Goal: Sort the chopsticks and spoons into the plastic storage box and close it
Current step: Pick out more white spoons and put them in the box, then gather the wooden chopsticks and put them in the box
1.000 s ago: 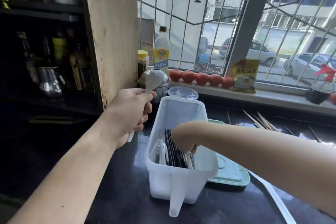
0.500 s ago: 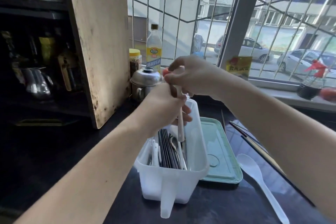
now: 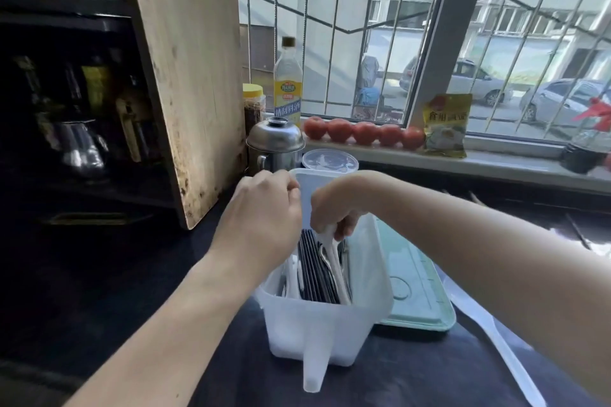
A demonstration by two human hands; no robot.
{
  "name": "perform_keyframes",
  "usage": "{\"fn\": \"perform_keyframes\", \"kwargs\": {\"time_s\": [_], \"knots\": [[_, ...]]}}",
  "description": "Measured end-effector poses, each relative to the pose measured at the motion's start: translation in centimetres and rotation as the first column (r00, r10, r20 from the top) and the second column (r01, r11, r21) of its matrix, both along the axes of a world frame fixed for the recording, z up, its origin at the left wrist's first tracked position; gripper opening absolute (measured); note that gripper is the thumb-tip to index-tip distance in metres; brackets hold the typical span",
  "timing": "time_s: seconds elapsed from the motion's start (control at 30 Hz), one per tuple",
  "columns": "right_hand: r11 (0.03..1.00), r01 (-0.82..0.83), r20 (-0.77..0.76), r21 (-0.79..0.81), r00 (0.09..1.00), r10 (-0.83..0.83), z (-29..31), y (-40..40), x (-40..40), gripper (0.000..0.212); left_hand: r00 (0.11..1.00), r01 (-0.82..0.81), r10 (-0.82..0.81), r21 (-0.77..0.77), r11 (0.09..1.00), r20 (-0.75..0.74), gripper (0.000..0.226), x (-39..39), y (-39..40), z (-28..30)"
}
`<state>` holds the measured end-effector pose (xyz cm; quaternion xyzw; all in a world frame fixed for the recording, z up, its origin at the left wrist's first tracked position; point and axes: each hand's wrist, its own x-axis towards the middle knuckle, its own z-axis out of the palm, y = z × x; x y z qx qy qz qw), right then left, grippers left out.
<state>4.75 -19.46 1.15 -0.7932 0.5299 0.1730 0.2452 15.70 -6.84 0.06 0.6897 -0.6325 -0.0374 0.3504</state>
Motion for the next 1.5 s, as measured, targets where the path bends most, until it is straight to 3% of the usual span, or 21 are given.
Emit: {"fn": "perform_keyframes", "kwargs": {"time_s": [0.07, 0.13, 0.2, 0.27, 0.33, 0.4, 0.7, 0.87, 0.97, 1.03, 1.1, 1.17, 1.27, 1.33, 1.4, 1.5], "knots": [[0.996, -0.001, -0.021, 0.092, 1.0, 0.003, -1.1, -0.1, 0.2, 0.012, 0.997, -0.003, -0.006, 0.117, 0.993, 0.081, 0.03, 0.1, -0.2, -1.3], [0.996, -0.046, -0.103, 0.073, 0.993, 0.054, -1.8, -0.4, 0.4, 0.009, 0.99, -0.031, 0.001, 0.201, 0.979, 0.144, 0.032, 0.2, -0.2, -2.3], [0.988, -0.152, -0.22, 0.016, 0.964, 0.152, -2.5, -0.9, 0.6, 0.03, 0.989, -0.052, 0.017, 0.232, 0.971, 0.148, 0.032, 0.2, -0.3, -2.8], [0.939, -0.34, -0.364, -0.053, 0.882, 0.299, -3.3, -1.0, 0.7, 0.035, 0.984, -0.071, 0.03, 0.233, 0.97, 0.177, 0.031, 0.2, -0.5, -2.9], [0.821, -0.558, -0.535, -0.118, 0.733, 0.421, -4.2, -0.8, 0.8, 0.038, 0.98, -0.076, 0.028, 0.237, 0.969, 0.198, 0.031, 0.0, -0.4, -2.8], [0.737, -0.664, -0.594, -0.128, 0.646, 0.479, -5.1, -0.3, 0.9, 0.039, 0.983, -0.071, 0.025, 0.248, 0.966, 0.183, 0.033, -0.1, -0.2, -2.7], [0.767, -0.617, -0.579, -0.175, 0.695, 0.426, -4.8, 1.0, 0.5, 0.038, 0.978, -0.084, 0.028, 0.271, 0.959, 0.205, 0.036, -0.2, -0.1, -2.7], [0.765, -0.632, -0.614, -0.124, 0.655, 0.441, -4.0, 1.9, 0.9, 0.041, 0.983, -0.085, 0.052, 0.184, 0.979, 0.176, 0.03, -0.2, 0.4, -2.2], [0.795, -0.569, -0.476, -0.209, 0.77, 0.425, -2.0, 2.2, -0.5, 0.031, 0.988, -0.082, 0.078, 0.027, 0.996, 0.132, 0.029, 0.0, 1.1, -1.3], [0.79, -0.438, -0.189, -0.429, 0.899, 0.396, 0.3, 2.2, -2.9, 0.021, 0.995, -0.05, 0.053, -0.035, 0.998, 0.086, 0.028, -0.6, 1.4, 0.1], [0.71, -0.289, 0.03, -0.642, 0.916, 0.399, 2.7, 2.9, -6.1, 0.013, 0.999, 0.016, -0.013, -0.086, 0.996, 0.029, 0.028, -2.4, 1.9, 1.8], [0.68, -0.124, 0.197, -0.722, 0.906, 0.375, 4.4, 3.3, -10.0, 0.01, 0.987, 0.107, -0.123, -0.148, 0.983, -0.107, 0.028, -5.6, 2.5, 3.3], [0.744, 0.122, 0.429, -0.657, 0.872, 0.236, 4.3, 4.0, -17.0, 0.009, 0.859, 0.294, -0.348, -0.193, 0.936, -0.376, 0.03, -12.2, 3.0, 3.4], [0.75, 0.33, 0.574, -0.573, 0.815, 0.08, 2.2, 4.1, -22.1, 0.01, 0.792, 0.403, -0.426, -0.149, 0.903, -0.438, 0.033, -16.8, 2.6, 1.1], [0.684, 0.526, 0.686, -0.505, 0.726, -0.052, -1.1, 4.3, -26.4, 0.009, 0.83, 0.43, -0.43, -0.084, 0.899, -0.356, 0.035, -20.7, 1.0, -2.9], [0.548, 0.719, 0.778, -0.428, 0.602, -0.182, -6.7, 4.5, -30.1, 0.009, 0.918, 0.394, -0.395, -0.022, 0.919, -0.041, 0.04, -24.5, -2.2, -8.3]]}}
